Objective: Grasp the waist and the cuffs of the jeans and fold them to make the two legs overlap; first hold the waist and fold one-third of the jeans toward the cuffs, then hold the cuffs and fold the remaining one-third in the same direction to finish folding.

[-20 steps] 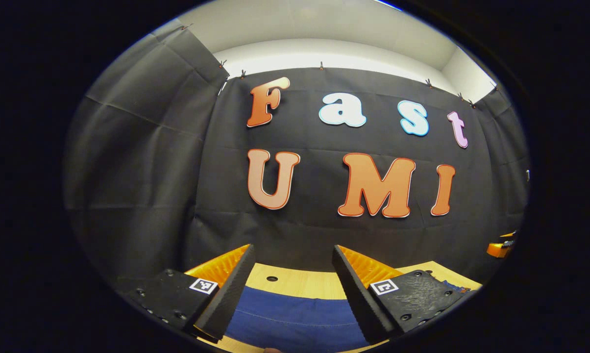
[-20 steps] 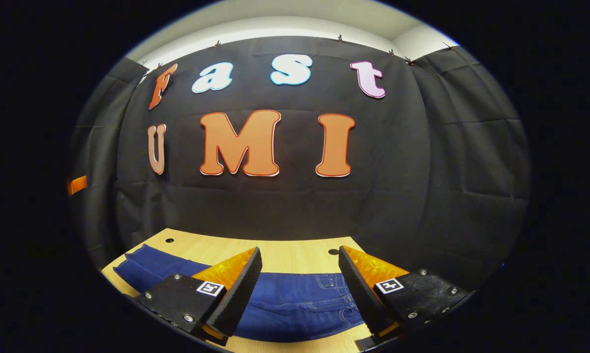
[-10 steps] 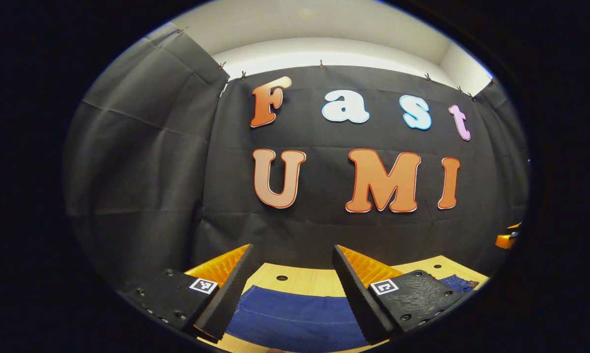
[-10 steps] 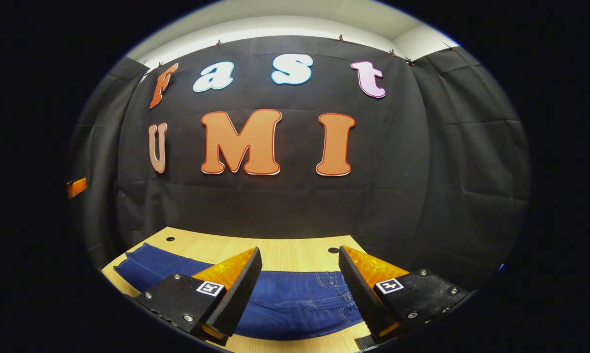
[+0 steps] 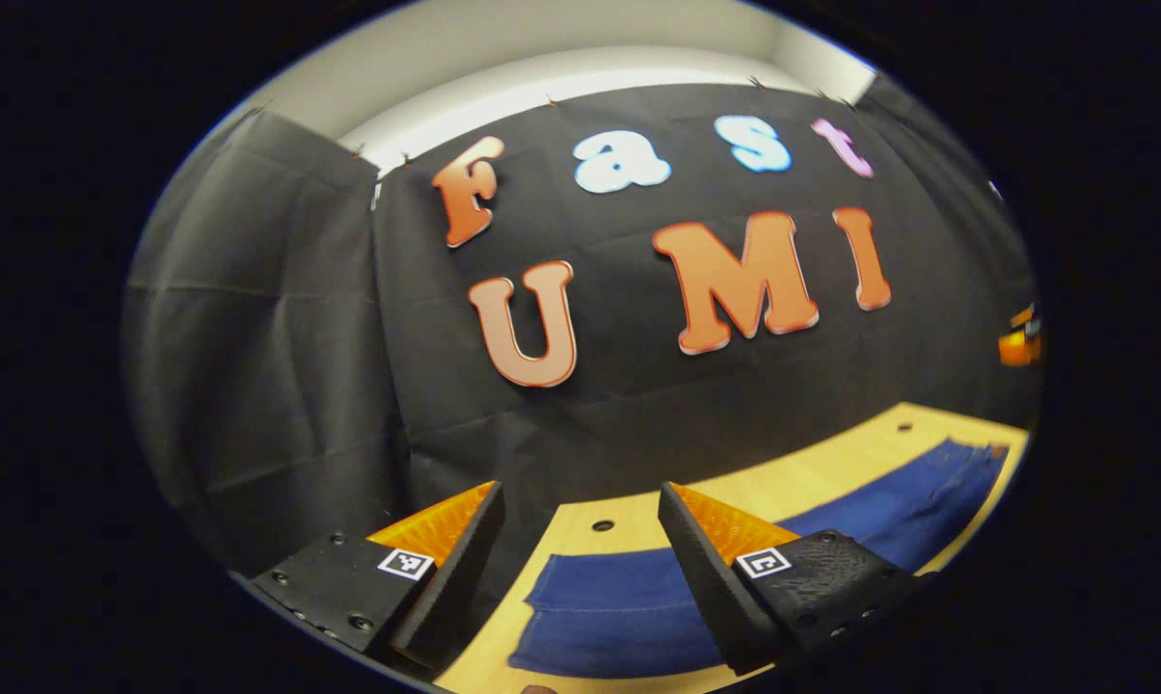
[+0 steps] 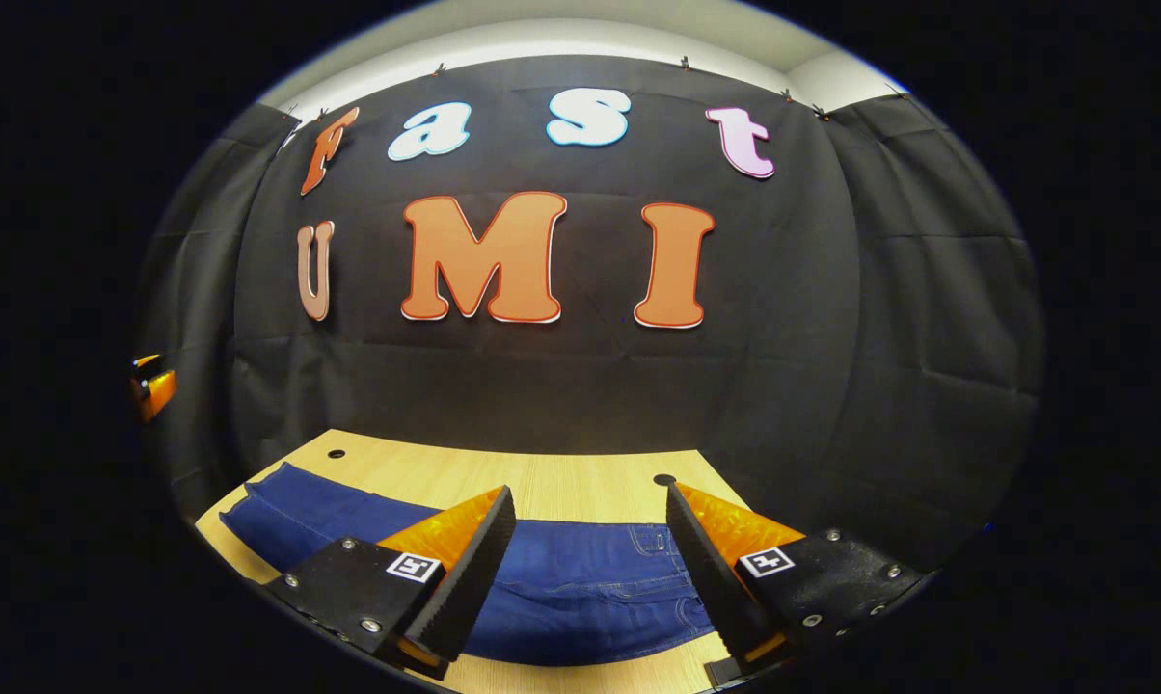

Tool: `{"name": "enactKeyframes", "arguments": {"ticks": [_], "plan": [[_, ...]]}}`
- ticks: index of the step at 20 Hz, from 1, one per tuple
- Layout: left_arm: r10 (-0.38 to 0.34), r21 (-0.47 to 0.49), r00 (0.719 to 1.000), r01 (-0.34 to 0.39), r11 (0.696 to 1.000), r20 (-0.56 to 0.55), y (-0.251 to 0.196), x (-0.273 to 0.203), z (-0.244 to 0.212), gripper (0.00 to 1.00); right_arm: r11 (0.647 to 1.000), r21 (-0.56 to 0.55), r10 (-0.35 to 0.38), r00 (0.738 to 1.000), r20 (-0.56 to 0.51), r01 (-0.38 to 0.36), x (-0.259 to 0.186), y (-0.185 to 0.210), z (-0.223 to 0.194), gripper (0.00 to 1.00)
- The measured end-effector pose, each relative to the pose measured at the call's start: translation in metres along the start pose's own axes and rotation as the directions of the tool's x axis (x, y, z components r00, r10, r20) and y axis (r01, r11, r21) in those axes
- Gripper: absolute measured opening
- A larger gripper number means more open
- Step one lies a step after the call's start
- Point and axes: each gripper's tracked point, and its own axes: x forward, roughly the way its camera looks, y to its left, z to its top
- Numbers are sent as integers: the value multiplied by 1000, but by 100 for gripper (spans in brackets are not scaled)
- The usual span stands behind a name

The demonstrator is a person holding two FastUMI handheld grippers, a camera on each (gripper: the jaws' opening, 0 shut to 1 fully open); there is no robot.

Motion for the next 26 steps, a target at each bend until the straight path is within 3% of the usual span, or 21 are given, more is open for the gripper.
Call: {"name": "enactKeyframes", "arguments": {"ticks": [4,9,11,16,21,24,26], "plan": [[-78,216,991,99,971,-105,-19,13,-60,100,1000,-16,15,999,-33,-16,5,9,-12,97],[-170,422,950,271,865,-261,-39,17,-137,98,999,-34,19,997,-74,-22,9,9,-26,97],[-201,475,926,340,812,-319,-48,7,-166,98,999,-32,23,994,-103,-26,12,10,-36,97],[-296,573,846,521,633,-443,-85,-9,-234,98,998,-45,27,989,-149,-34,13,12,-54,97],[-310,625,773,632,459,-554,-96,-24,-283,99,997,-62,25,981,-190,-37,11,9,-69,97],[-320,624,730,683,380,-604,-101,-28,-299,99,998,-58,15,978,-208,-27,11,6,-76,98],[-312,626,716,698,348,-624,-101,-28,-307,98,999,-46,11,975,-222,-21,11,3,-80,98]]}}
